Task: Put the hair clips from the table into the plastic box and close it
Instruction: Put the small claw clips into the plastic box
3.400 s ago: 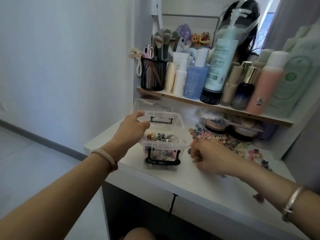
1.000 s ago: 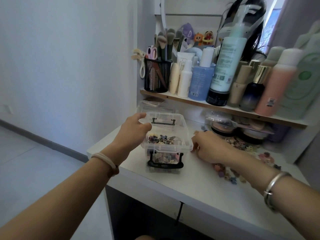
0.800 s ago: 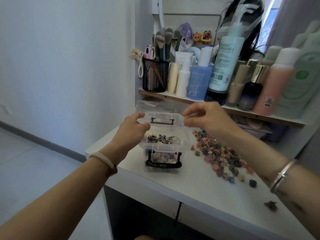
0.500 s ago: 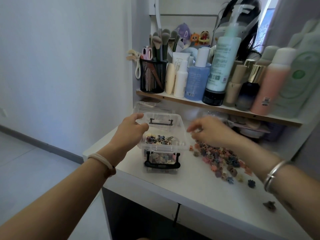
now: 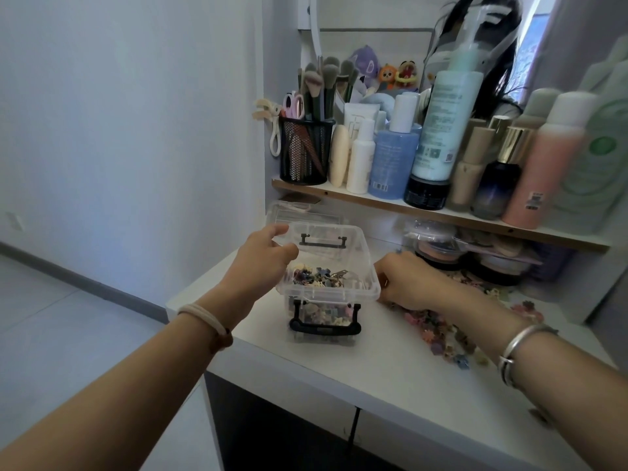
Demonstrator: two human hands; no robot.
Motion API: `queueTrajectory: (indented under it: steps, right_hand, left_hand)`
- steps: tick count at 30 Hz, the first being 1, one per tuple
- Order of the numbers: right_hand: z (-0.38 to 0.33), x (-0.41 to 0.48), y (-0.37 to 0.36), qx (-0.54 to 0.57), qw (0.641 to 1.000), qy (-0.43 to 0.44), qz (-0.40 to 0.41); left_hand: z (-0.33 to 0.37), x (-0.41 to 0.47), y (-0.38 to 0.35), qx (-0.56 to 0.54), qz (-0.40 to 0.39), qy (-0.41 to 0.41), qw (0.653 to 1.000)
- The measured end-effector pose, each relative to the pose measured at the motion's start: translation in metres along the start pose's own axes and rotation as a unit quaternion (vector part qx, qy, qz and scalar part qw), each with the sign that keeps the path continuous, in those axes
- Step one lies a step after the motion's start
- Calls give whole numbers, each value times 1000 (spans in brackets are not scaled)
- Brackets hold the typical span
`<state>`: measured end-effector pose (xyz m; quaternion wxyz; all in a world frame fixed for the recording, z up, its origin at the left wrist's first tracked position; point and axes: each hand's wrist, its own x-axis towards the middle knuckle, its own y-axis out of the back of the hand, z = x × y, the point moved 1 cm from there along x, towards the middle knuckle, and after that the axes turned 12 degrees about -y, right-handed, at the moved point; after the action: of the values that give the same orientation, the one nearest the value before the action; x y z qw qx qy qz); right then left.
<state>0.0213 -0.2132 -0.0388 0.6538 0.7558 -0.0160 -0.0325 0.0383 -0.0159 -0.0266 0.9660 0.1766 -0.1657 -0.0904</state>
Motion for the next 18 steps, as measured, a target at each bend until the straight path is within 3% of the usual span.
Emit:
queueTrajectory:
  steps: [4,7,8,10,12,16,18]
  right_hand:
    - [-1,-2,2,29,999,-16,22]
    - [-8,-7,28,218,963,-34,156]
    - [-13,-9,41,296,940,-24,169]
    - [-24,-16,63,388,915,21,111]
    - [-30,-19,70,363,930,41,28]
    - [-14,-18,60,259,964,-39,34]
    - [-5,-20,43,171,983,-71,-13]
  left_hand:
    - [1,-1,0,-1,1,2,1000]
    - [0,0,-1,-3,3,1,1000]
    - [0,1,-2,-6,4,2,1000]
    - [0,2,-3,-14,5,9,1000]
    - [0,2,-4,-15,5,14,1000]
    - [-1,2,-4,-20,6,14,1000]
    - [-1,2,-4,-18,4,12,1000]
